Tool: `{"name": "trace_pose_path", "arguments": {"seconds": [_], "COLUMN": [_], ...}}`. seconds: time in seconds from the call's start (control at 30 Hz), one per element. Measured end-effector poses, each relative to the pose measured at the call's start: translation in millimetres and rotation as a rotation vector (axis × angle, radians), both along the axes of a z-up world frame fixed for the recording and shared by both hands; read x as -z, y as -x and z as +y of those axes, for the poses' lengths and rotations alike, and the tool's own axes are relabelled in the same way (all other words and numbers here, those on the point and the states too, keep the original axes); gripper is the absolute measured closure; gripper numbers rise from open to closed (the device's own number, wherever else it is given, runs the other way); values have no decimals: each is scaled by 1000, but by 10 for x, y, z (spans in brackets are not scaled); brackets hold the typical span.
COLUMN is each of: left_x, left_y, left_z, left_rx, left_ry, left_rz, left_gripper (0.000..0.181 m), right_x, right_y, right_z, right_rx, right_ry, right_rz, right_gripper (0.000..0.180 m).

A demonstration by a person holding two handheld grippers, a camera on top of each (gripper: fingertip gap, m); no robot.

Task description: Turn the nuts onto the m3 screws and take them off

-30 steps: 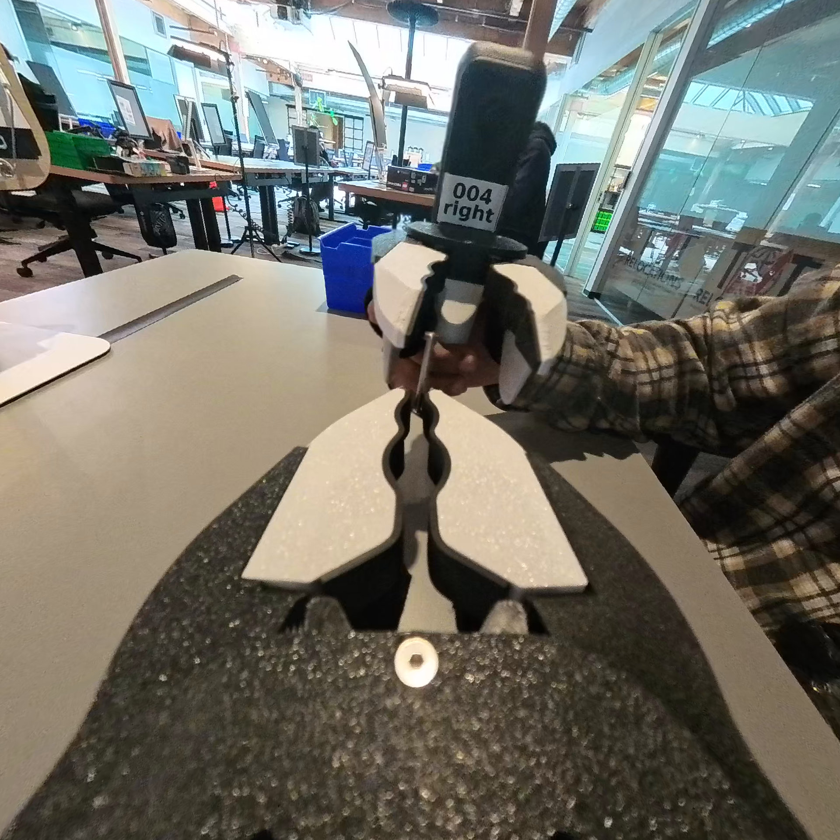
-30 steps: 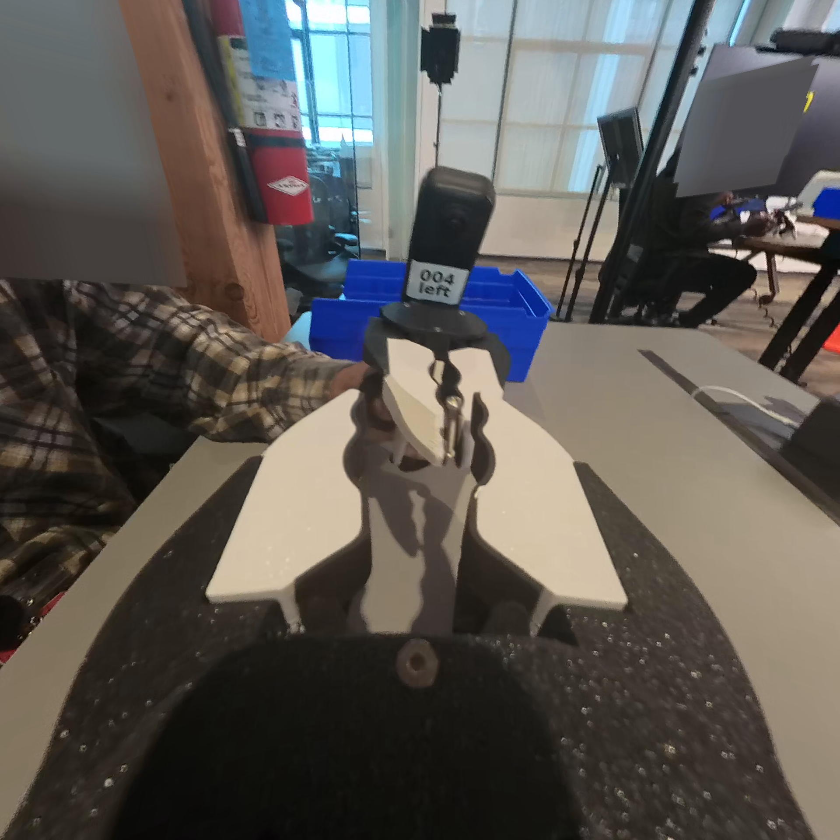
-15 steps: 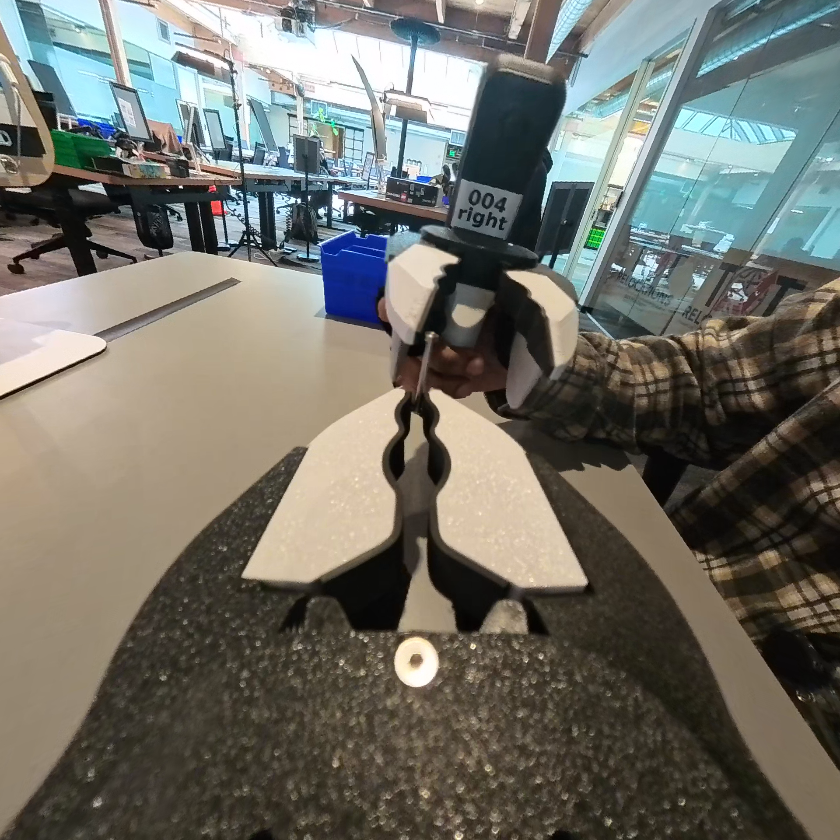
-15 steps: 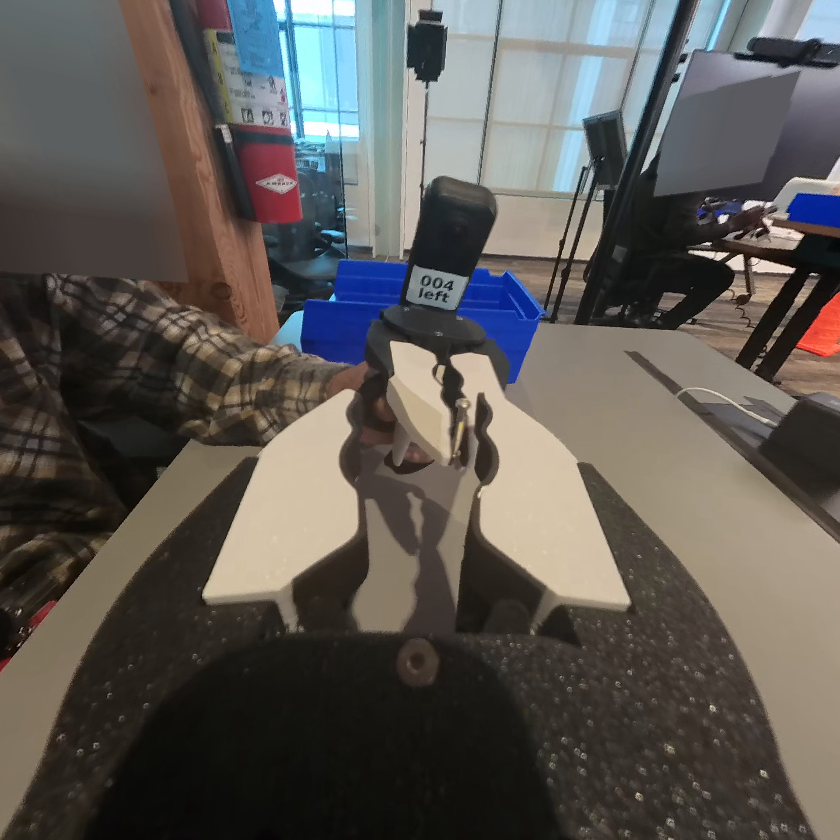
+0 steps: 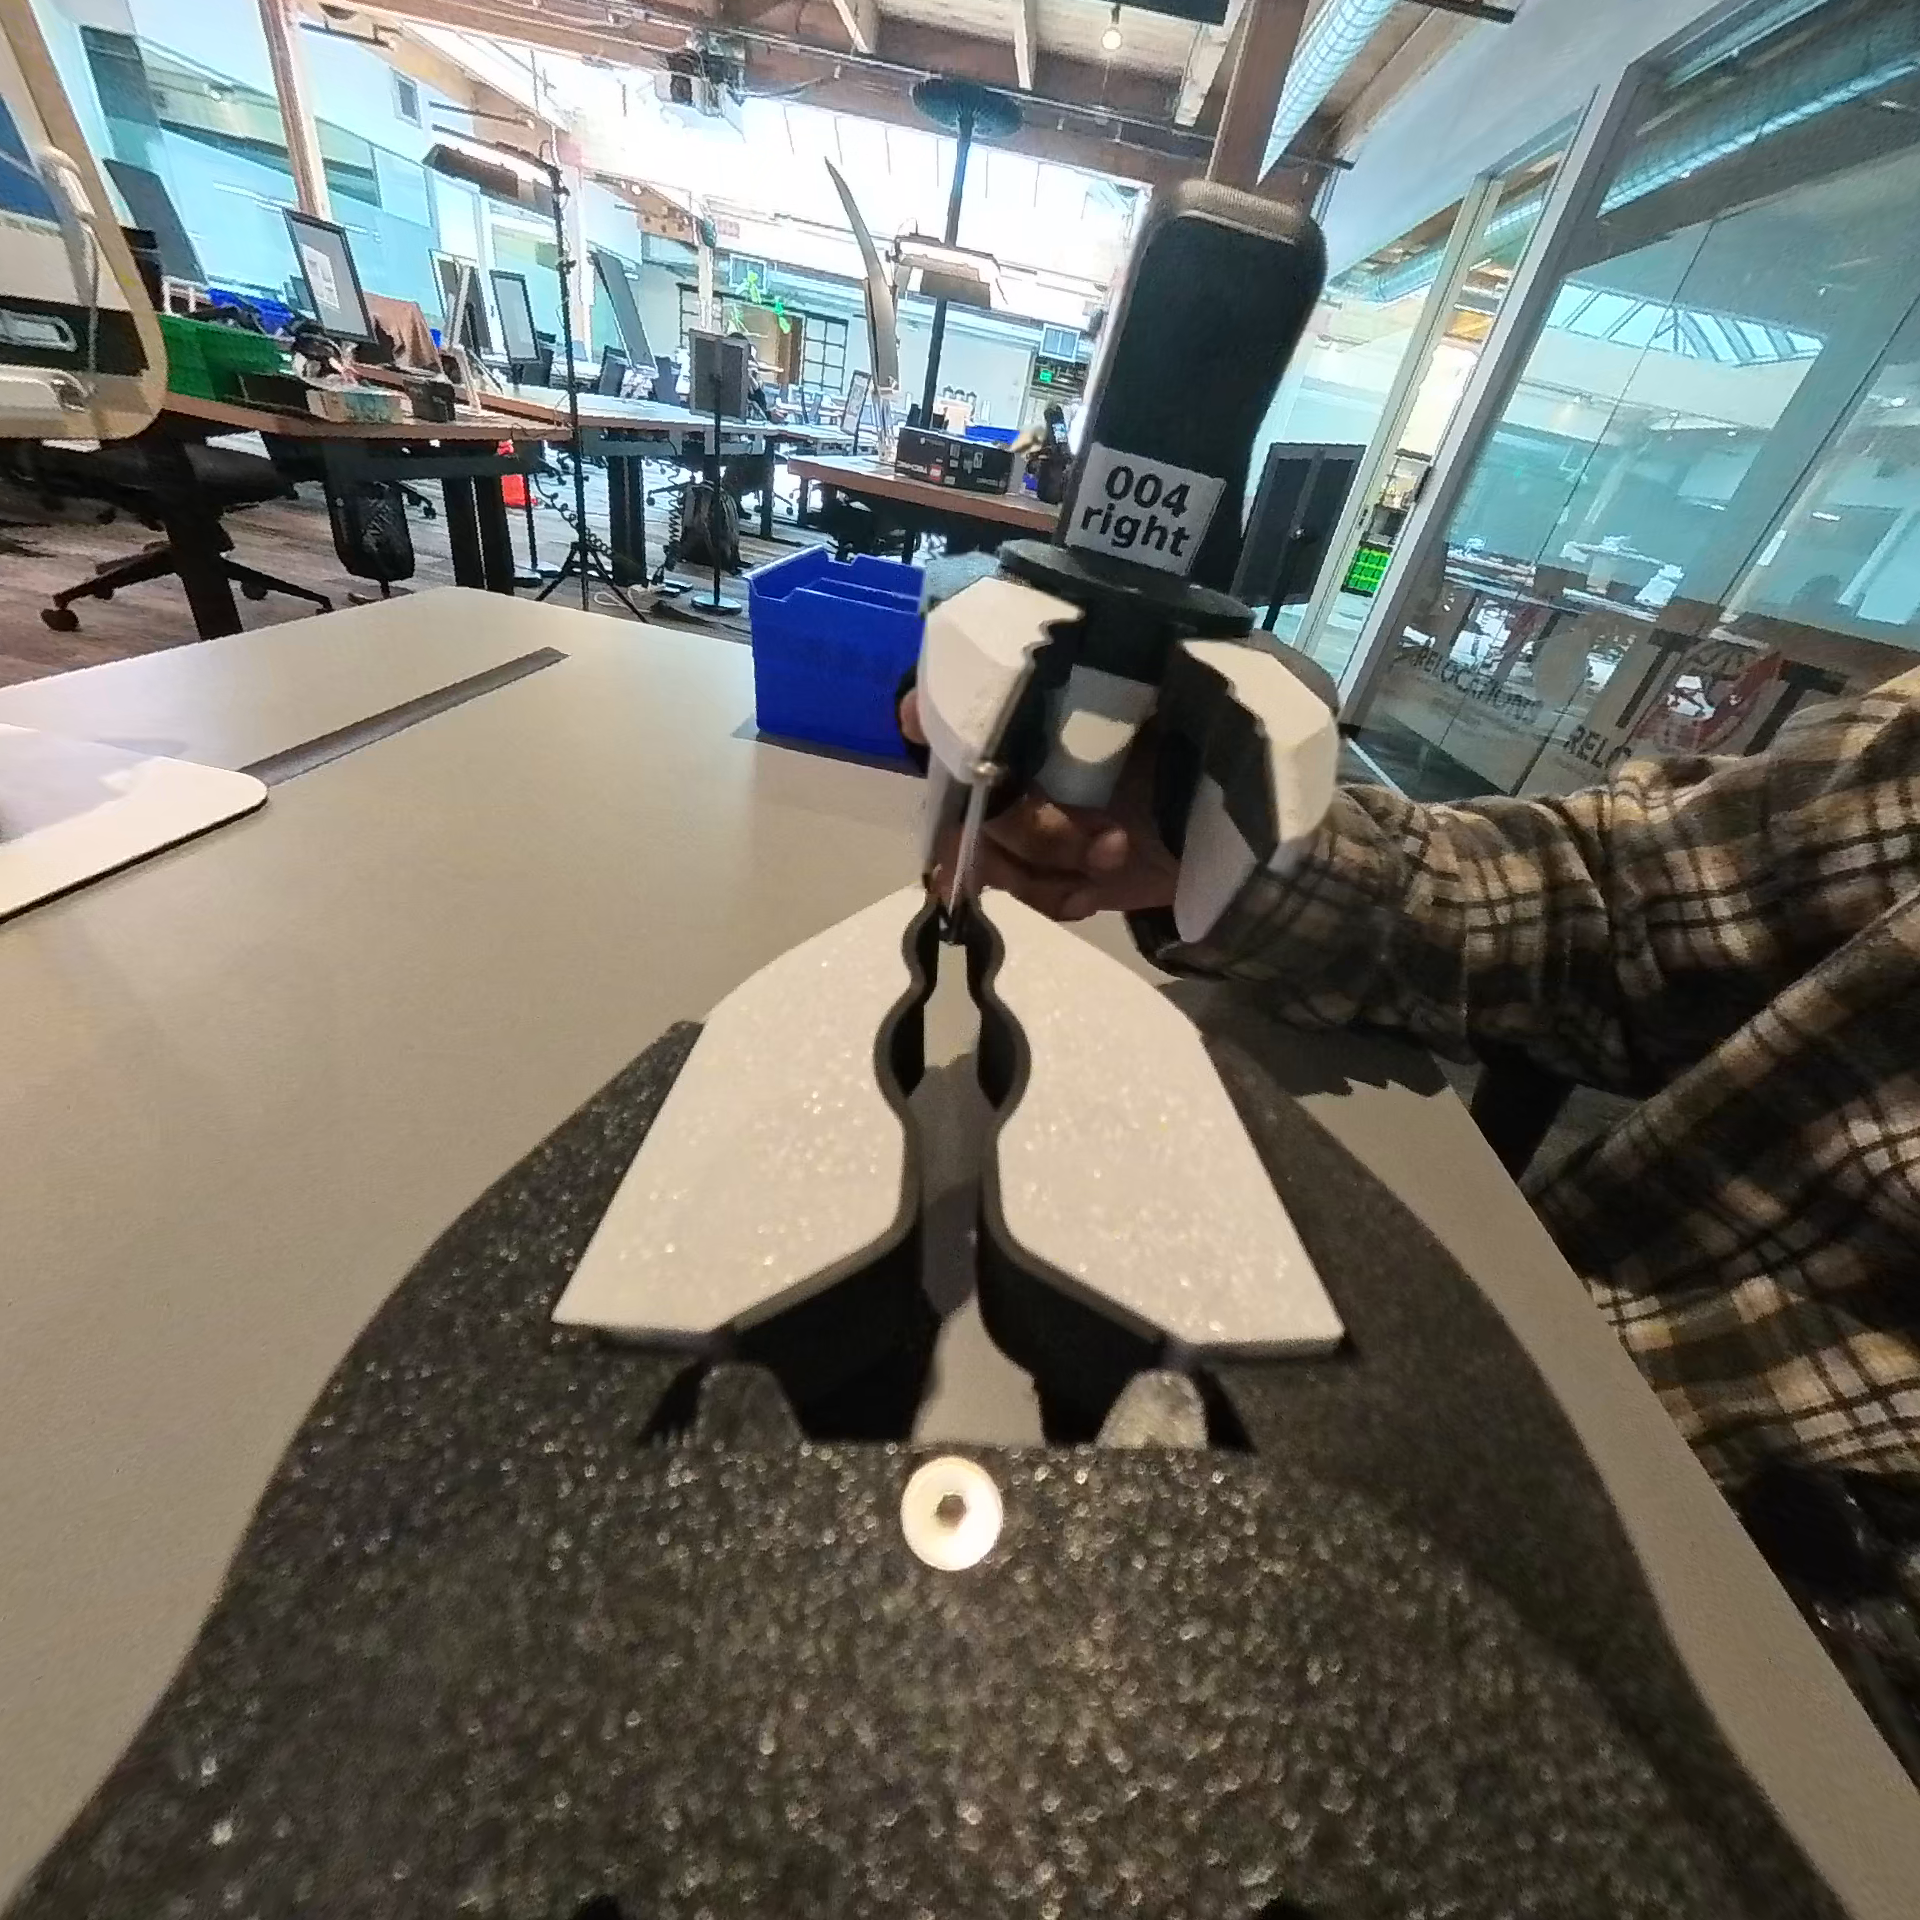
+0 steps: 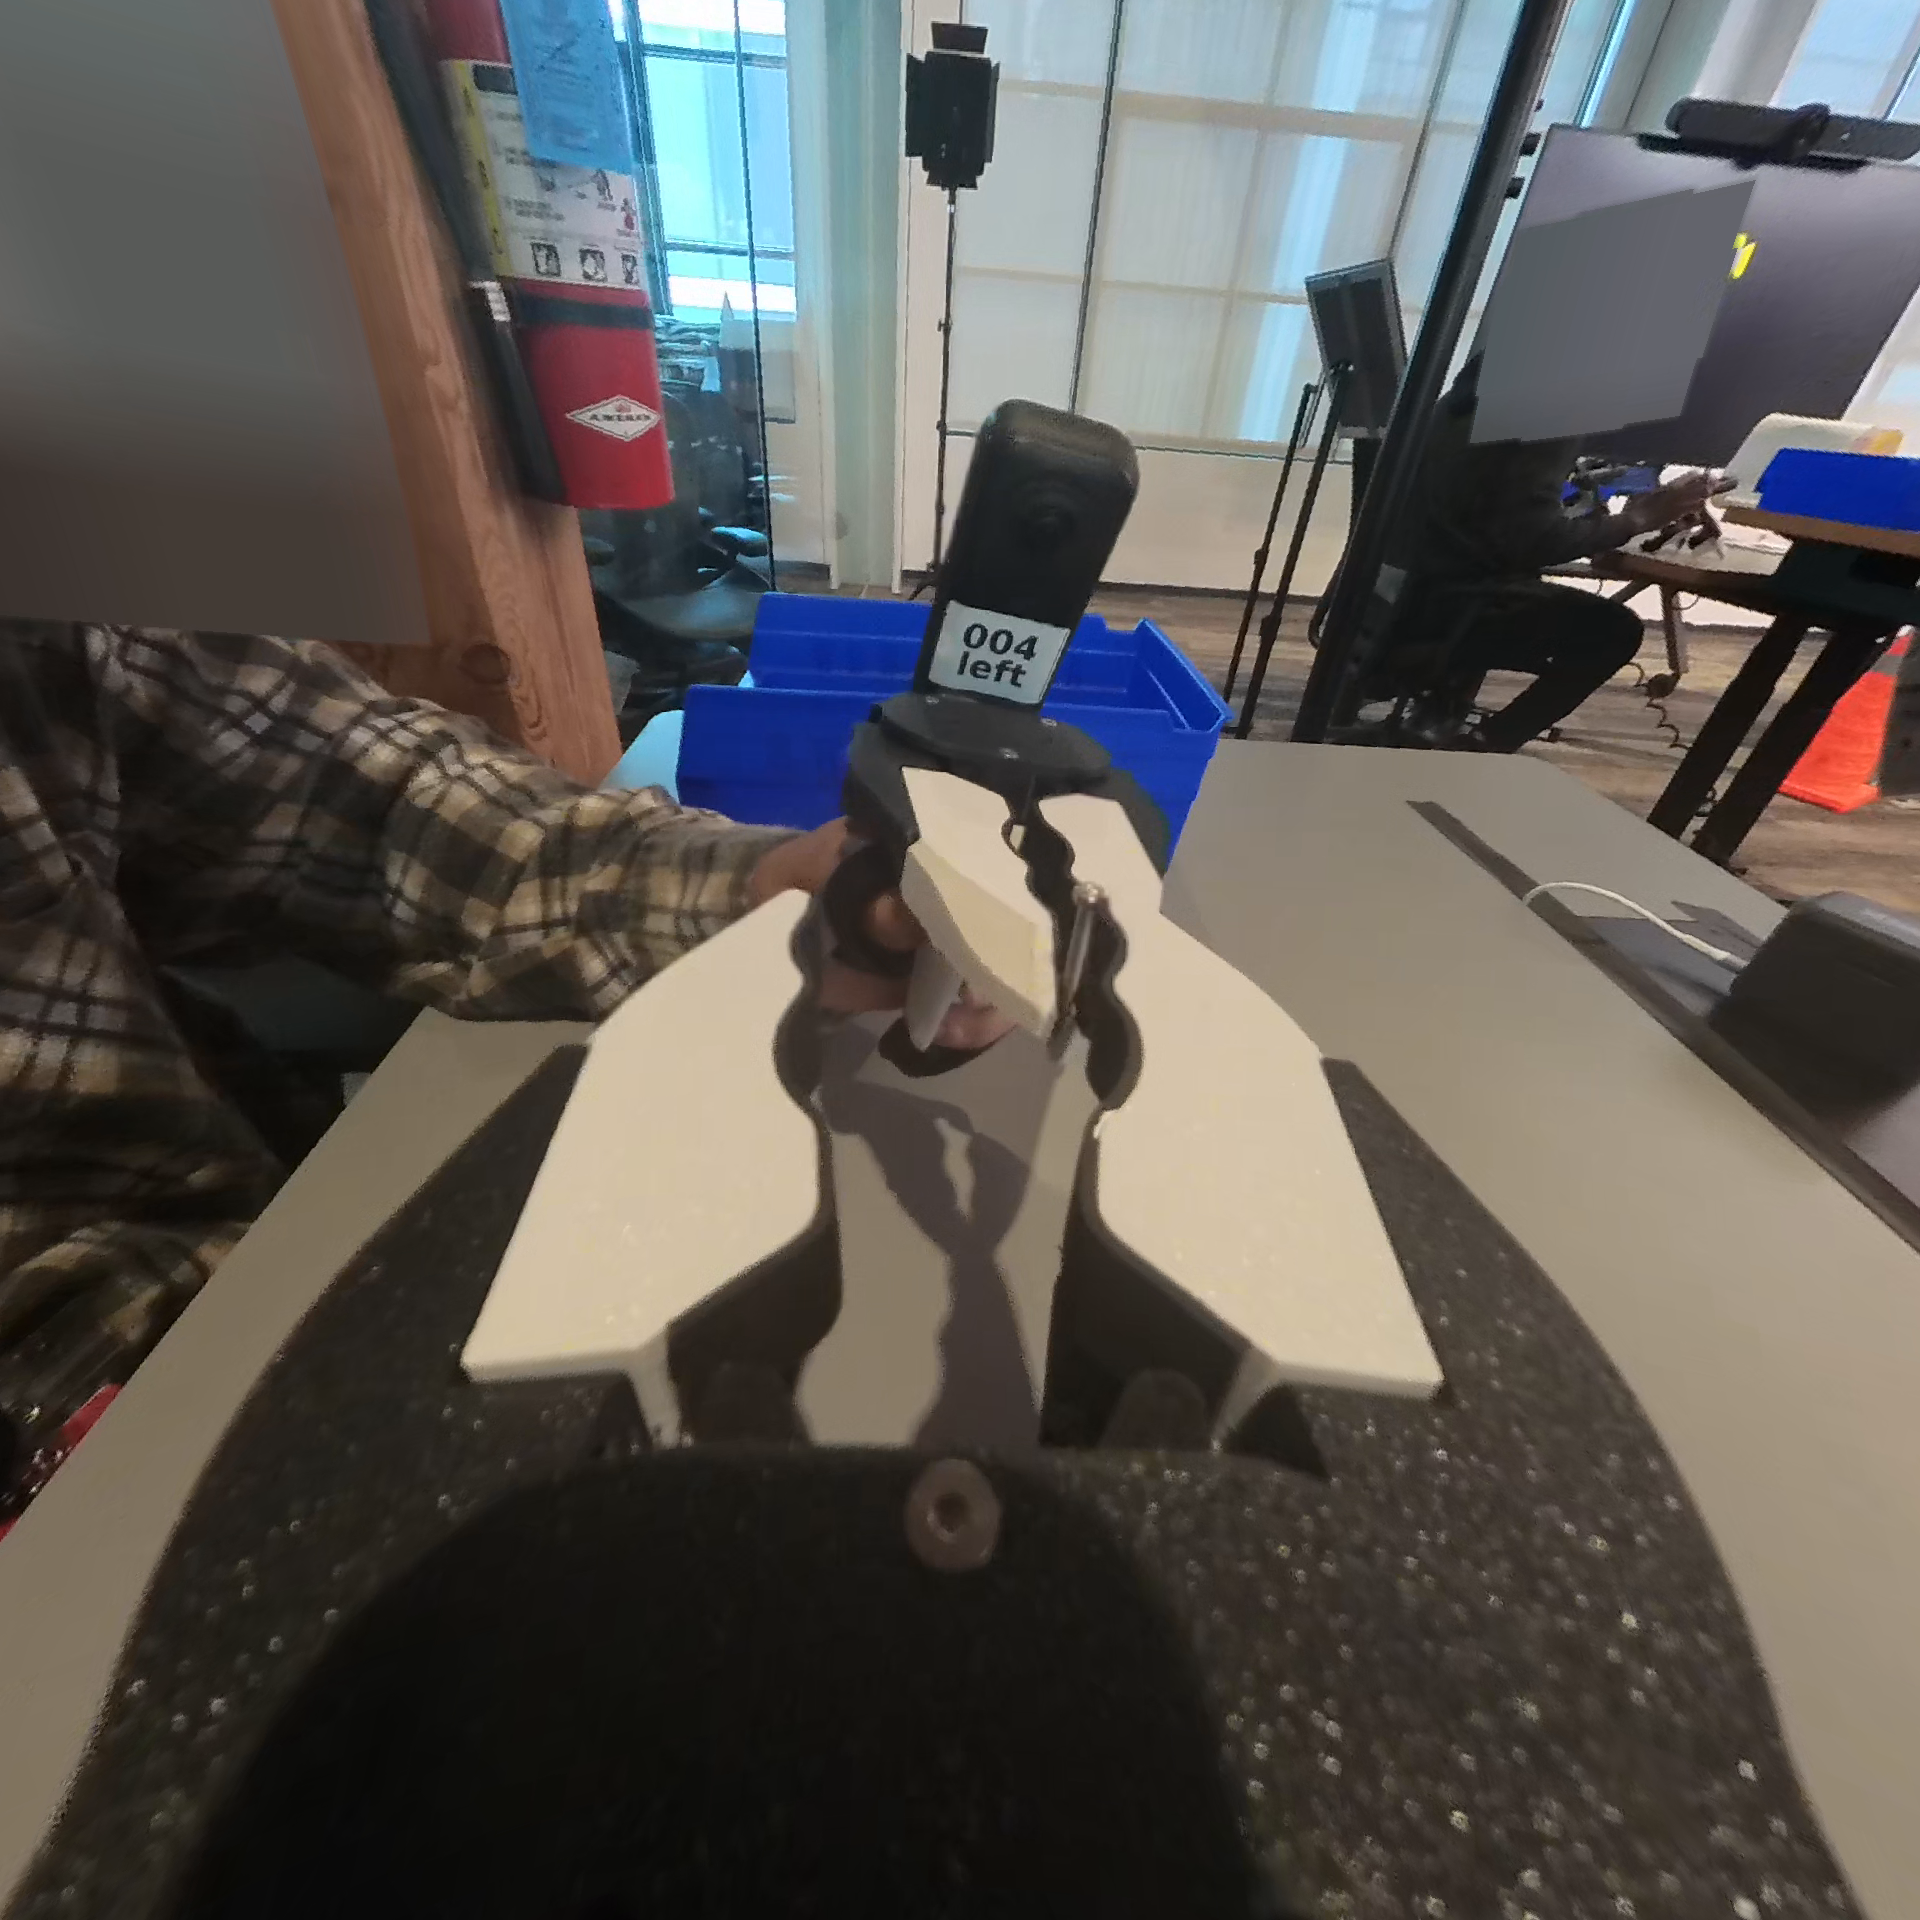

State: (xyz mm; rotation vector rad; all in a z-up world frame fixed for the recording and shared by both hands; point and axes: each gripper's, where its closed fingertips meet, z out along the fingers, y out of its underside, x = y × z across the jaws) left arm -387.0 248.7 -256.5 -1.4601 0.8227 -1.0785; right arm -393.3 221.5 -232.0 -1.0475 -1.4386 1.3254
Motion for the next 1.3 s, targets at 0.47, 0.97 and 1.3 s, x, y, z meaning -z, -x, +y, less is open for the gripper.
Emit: {"name": "trace_pose_path", "arguments": {"seconds": [0.47,0.97,1.3], "left_x": [-1,-11,-19], "left_y": [0,20,6], "left_z": [10,24,11], "left_rx": [-5,-17,-13], "left_ry": [8,19,22], "left_rz": [-7,-19,-23], "left_gripper": [177,177,177], "right_x": [-74,-25,-61], "right_y": [20,94,107], "right_z": [50,-74,-120], "right_rx": [45,31,42], "right_ry": [13,53,90], "right_rz": [27,36,73], "right_gripper": [124,107,100]}}
